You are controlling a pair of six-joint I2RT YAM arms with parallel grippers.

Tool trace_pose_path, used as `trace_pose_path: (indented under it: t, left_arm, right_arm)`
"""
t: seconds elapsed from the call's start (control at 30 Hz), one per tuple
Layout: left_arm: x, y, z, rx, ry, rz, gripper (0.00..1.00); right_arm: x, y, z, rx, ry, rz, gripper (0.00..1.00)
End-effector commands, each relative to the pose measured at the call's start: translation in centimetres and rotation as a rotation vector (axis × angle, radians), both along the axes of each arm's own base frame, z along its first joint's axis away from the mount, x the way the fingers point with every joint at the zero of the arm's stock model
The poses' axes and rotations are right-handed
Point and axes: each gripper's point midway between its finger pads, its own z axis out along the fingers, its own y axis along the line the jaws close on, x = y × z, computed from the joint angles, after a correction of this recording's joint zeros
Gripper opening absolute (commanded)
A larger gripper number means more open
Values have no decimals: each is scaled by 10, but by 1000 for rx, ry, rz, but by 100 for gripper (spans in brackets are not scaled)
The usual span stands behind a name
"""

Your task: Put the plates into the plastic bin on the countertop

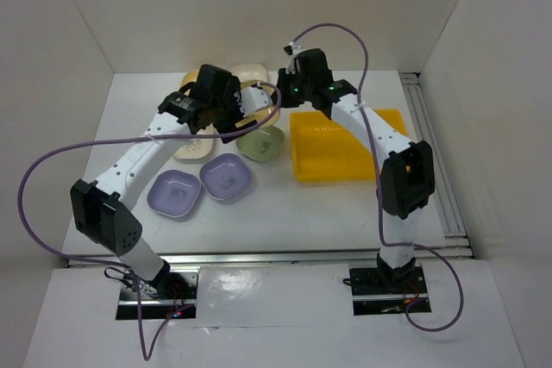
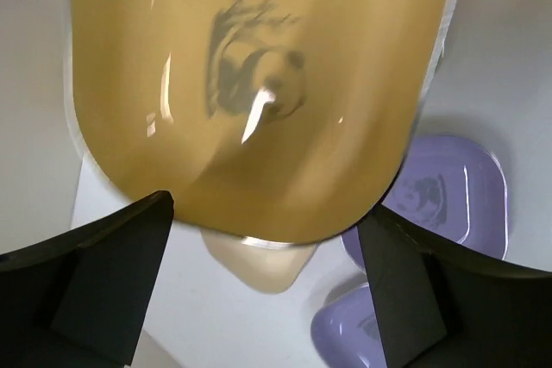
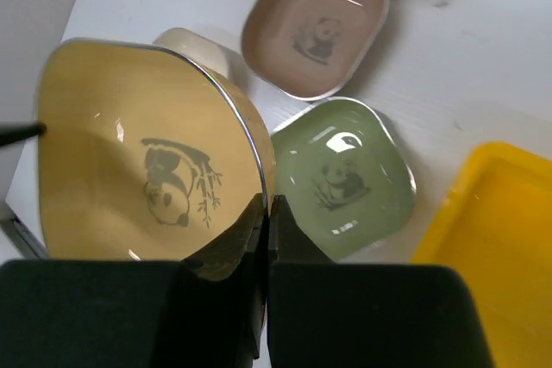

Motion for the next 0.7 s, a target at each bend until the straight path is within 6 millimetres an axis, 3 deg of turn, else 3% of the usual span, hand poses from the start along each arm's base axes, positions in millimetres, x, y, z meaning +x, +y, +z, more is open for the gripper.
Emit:
trace_pose_path:
  t: [0.0,0.07,0.1,0.13,0.17,0.2,0.23,0.33,0.47,0.67]
  left_arm:
    - [30,49,26,-140,-84,316,100]
    - [30,72,16,-171,-51,411,100]
    - [29,84,6,-182,-24,463,100]
    - [30,107,5,-228,-13,563,100]
    - [32,120,5,-243,-13,616,100]
    - [26,132,-7,-239,25,662,100]
    - [26,152,-11,-248,31,723,100]
    - [17,186,-35,-265,88,835,100]
    - [8,201,-50,-314,147,864,100]
    - [-4,198,-71,-338,232,798,100]
  right_arm:
    - [0,-82,36,-126,-114,-119,0]
    - [-4,-109,29,-210,-118,-167,0]
    - [-9,-132,10,-288,-83,-225,0]
    - [-11,-154,12,-319,-89,-262,0]
    - [-16,-166,7,-339,-70,-286,0]
    - [-25,-180,-13,-380,-26,-297,0]
    - [-33,-188,-10,-377,-30,-310,0]
    - [-45,-227,-33,-414,-2,-372,0]
    - [-49,-245,-54,-431,22,-366,0]
    - [-29,-249,-77,-473,60,-385,0]
